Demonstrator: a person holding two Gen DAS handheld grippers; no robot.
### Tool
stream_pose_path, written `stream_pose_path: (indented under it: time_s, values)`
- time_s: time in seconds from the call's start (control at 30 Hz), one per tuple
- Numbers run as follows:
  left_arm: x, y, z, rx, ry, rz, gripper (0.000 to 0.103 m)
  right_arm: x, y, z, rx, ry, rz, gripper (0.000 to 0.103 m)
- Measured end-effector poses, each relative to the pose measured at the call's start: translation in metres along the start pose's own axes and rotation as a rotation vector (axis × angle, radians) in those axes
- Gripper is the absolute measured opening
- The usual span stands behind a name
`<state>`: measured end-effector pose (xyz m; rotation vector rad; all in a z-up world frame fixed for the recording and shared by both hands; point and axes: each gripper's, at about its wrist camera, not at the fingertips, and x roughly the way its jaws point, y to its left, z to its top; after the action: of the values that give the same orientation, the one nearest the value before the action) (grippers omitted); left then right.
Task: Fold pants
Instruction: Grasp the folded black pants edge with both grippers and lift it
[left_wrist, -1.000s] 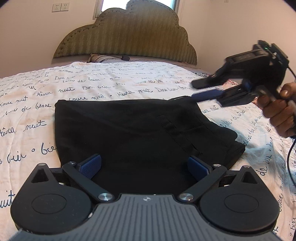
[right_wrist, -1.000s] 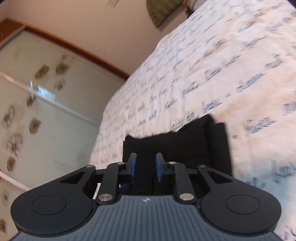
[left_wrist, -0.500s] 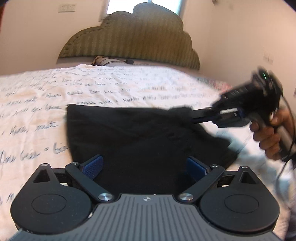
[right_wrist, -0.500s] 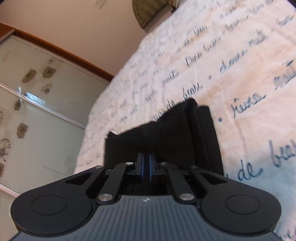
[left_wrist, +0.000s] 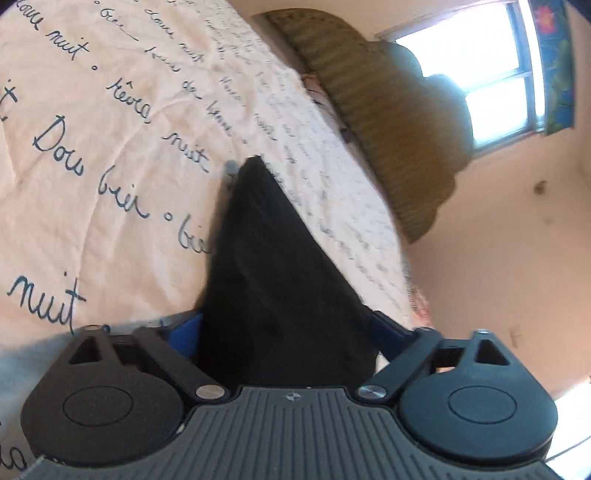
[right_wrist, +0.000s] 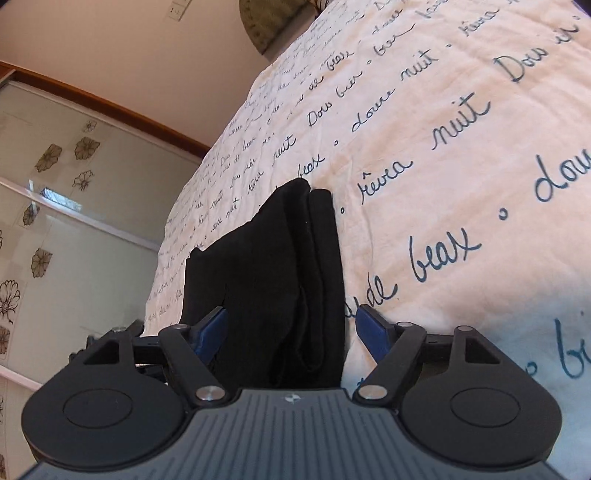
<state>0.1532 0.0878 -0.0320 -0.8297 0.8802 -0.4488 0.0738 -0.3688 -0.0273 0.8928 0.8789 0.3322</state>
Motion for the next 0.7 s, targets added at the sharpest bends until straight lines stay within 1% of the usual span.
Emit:
stream_pose_path:
  time_s: [0.03,0.07,0.1,0.13,0.17,0.2,0.23,0.27,0.3,0.37,0.4,0.43,0.47,0.5,0.53,0.57,0.6,0.63,0.67,0.7]
  values:
    - [0.004,-0.006,-0.001,0.051,0.004,0.071,0.045,0.001,0.001,0.000,-0.009,0.007,-0.001,0.076]
    - [0.006,-0.009,-0.004,0.103,-0.001,0.147,0.028,0.003,0.003,0.000,-0.031,0.017,-0.010,0.075]
    - [0.005,-0.007,-0.006,0.127,-0.017,0.157,0.028,0.005,0.009,-0.001,-0.069,0.032,-0.028,0.068]
    - [0.003,-0.008,-0.010,0.127,-0.033,0.165,0.028,0.007,0.014,-0.001,-0.104,0.049,-0.047,0.059]
    - [0.000,-0.013,-0.013,0.141,-0.043,0.190,0.027,0.010,0.016,-0.001,-0.124,0.073,-0.071,0.040]
    - [-0.004,-0.020,-0.015,0.174,-0.059,0.219,0.026,0.012,0.018,-0.001,-0.146,0.082,-0.092,0.034]
    - [-0.009,-0.030,-0.019,0.223,-0.082,0.244,0.023,0.013,0.019,0.001,-0.160,0.088,-0.089,0.032]
    - [-0.015,-0.040,-0.024,0.279,-0.103,0.258,0.022,0.013,0.021,0.002,-0.175,0.093,-0.082,0.029]
    - [-0.020,-0.046,-0.028,0.312,-0.116,0.264,0.022,0.011,0.026,0.003,-0.206,0.093,-0.086,0.027]
    - [-0.023,-0.048,-0.035,0.327,-0.120,0.277,0.021,0.009,0.033,0.003,-0.269,0.094,-0.098,0.026]
    - [-0.021,-0.046,-0.038,0.330,-0.117,0.287,0.021,0.011,0.039,0.001,-0.331,0.098,-0.124,0.026]
    - [-0.016,-0.042,-0.040,0.336,-0.115,0.300,0.022,0.014,0.044,-0.002,-0.403,0.107,-0.164,0.026]
    - [-0.012,-0.035,-0.042,0.335,-0.116,0.312,0.024,0.018,0.046,-0.006,-0.463,0.115,-0.187,0.026]
    - [-0.009,-0.029,-0.042,0.324,-0.127,0.303,0.025,0.020,0.045,-0.008,-0.484,0.114,-0.184,0.026]
    - [-0.009,-0.026,-0.043,0.324,-0.138,0.294,0.027,0.020,0.040,-0.007,-0.462,0.110,-0.168,0.027]
    - [-0.009,-0.027,-0.044,0.327,-0.141,0.294,0.030,0.018,0.033,-0.005,-0.414,0.103,-0.148,0.027]
    - [-0.010,-0.027,-0.043,0.327,-0.141,0.290,0.032,0.015,0.027,-0.004,-0.365,0.096,-0.124,0.029]
    - [-0.012,-0.028,-0.041,0.329,-0.137,0.282,0.035,0.012,0.022,-0.003,-0.313,0.090,-0.100,0.031]
    - [-0.013,-0.029,-0.038,0.331,-0.129,0.273,0.040,0.008,0.016,-0.001,-0.257,0.085,-0.080,0.033]
    - [-0.018,-0.031,-0.036,0.335,-0.128,0.273,0.041,0.002,0.012,0.001,-0.197,0.074,-0.066,0.039]
